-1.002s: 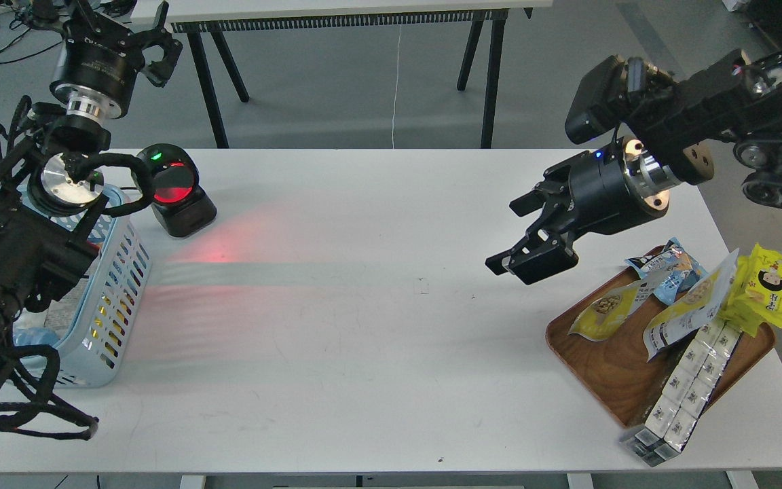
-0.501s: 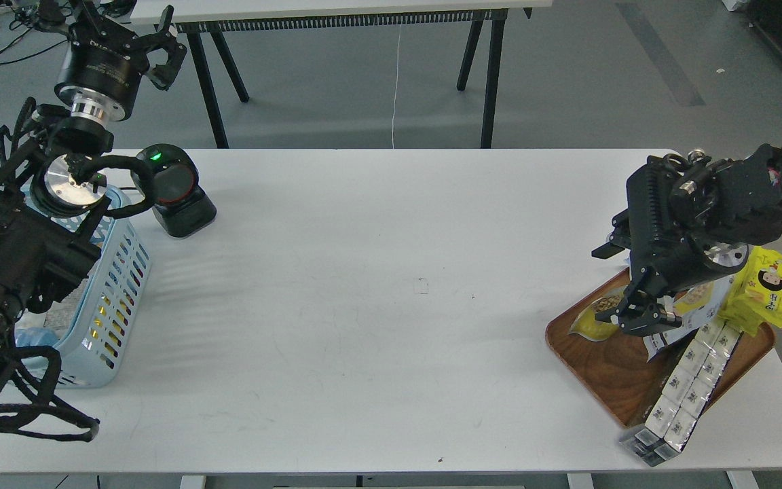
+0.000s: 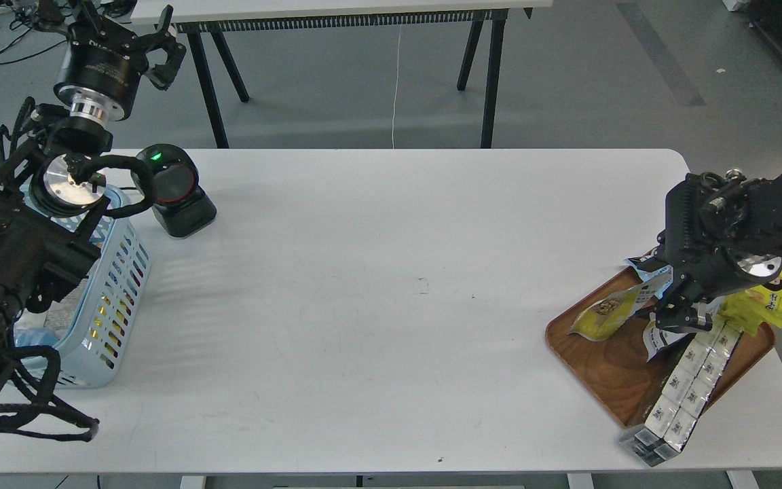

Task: Scan snack and place in basket
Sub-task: 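Lower the right gripper onto the yellow snack bag and grasp it, then lift the yellow bag and carry it toward the barcode scanner, then set the yellow bag down on the table and withdraw the right gripper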

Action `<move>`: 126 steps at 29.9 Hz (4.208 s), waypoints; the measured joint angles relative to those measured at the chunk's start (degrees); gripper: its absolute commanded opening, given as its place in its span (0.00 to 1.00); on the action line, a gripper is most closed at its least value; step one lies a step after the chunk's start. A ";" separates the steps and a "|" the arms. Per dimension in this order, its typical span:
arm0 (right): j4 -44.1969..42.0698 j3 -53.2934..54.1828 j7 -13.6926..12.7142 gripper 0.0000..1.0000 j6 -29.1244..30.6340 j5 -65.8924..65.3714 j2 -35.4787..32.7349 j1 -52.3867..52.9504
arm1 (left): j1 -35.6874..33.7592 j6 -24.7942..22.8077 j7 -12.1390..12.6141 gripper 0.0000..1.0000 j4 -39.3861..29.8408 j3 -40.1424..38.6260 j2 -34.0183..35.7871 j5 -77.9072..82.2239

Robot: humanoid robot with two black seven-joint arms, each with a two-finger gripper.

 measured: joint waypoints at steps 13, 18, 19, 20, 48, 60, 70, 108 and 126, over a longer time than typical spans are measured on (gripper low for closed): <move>-0.19 1.00 0.00 0.27 -1.26 0.57 1.43 -0.20 | 0.04 0.00 0.07 1.00 0.09 0.07 -0.16 0.09; -0.19 1.02 0.00 0.07 -1.19 0.50 1.95 -0.42 | 0.03 0.00 0.07 1.00 0.16 0.08 -0.01 0.08; -0.19 1.02 0.01 0.03 -1.14 0.48 1.99 -0.45 | 0.03 0.00 0.07 1.00 0.16 0.08 -0.01 0.09; -0.19 1.02 0.01 0.02 -1.07 0.47 2.01 -0.47 | 0.03 0.00 0.07 1.00 0.17 0.08 -0.01 0.09; 5.43 17.13 0.01 0.00 3.82 2.89 0.27 7.14 | -0.19 0.00 0.16 1.00 -0.19 -0.01 0.71 0.08; 0.87 34.90 0.01 0.00 11.38 4.46 14.40 -1.01 | -0.19 0.00 0.26 1.00 -0.18 0.09 0.73 0.17; -9.49 36.02 0.01 0.00 11.48 5.45 29.08 -3.62 | -0.09 0.00 0.34 1.00 -0.17 0.09 0.71 0.18; -15.35 33.96 0.00 0.42 11.83 4.35 38.30 -8.65 | -0.02 0.00 -0.02 1.00 -0.25 -0.02 0.89 0.17; 0.88 43.54 0.00 0.74 17.21 8.39 16.84 -4.81 | -0.56 0.00 0.85 1.00 -0.53 0.84 3.38 0.27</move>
